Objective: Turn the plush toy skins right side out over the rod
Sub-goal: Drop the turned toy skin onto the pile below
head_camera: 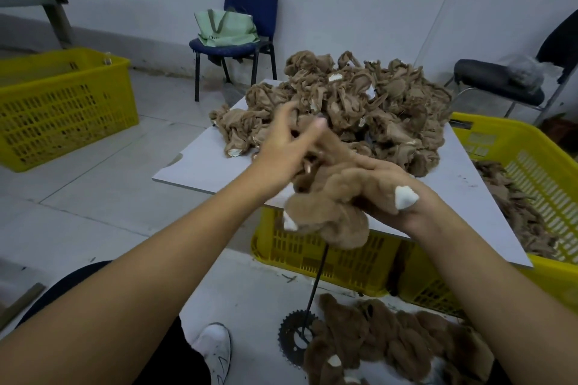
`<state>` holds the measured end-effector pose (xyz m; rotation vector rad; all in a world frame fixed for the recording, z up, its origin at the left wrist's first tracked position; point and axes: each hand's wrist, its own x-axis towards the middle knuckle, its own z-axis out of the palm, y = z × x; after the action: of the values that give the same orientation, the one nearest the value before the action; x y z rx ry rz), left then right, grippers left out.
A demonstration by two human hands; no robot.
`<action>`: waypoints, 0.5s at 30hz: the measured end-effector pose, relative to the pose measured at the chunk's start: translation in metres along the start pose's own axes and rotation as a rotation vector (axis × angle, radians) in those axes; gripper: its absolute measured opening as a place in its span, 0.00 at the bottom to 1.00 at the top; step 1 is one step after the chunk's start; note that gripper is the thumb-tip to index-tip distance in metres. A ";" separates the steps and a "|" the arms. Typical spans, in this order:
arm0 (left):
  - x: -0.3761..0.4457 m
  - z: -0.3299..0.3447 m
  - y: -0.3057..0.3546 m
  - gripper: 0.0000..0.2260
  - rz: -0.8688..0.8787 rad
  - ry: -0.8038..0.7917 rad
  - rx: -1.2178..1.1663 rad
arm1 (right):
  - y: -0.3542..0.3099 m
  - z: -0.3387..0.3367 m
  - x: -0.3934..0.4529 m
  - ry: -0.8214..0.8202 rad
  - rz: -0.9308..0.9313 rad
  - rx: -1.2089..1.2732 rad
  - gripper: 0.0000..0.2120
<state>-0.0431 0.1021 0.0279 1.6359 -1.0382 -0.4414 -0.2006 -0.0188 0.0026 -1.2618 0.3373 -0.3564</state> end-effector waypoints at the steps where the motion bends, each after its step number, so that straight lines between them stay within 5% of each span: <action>1: 0.003 -0.005 -0.002 0.28 -0.236 0.007 -0.143 | -0.001 0.000 0.000 0.010 -0.008 0.127 0.29; 3: 0.001 -0.011 -0.007 0.21 -0.540 -0.234 -0.207 | 0.002 -0.004 0.000 0.013 -0.034 0.379 0.32; 5: -0.003 -0.006 -0.013 0.16 -0.622 -0.418 -0.276 | 0.006 -0.007 -0.002 0.015 -0.068 0.499 0.34; 9: 0.002 0.013 -0.010 0.07 -0.640 -0.188 -0.534 | 0.009 -0.007 0.004 0.034 -0.031 0.409 0.45; 11: 0.005 0.015 -0.011 0.12 -0.592 -0.010 -0.626 | 0.008 -0.007 0.007 0.033 -0.016 0.294 0.44; 13: 0.009 0.014 -0.010 0.14 -0.465 0.038 -0.616 | 0.001 -0.007 0.005 0.063 -0.029 0.203 0.36; 15: 0.009 0.016 -0.003 0.09 -0.267 0.066 -0.541 | -0.002 -0.009 0.001 0.051 -0.010 0.004 0.49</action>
<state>-0.0486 0.0858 0.0218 1.2873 -0.5800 -0.7664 -0.2036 -0.0276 0.0023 -1.2524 0.3738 -0.3980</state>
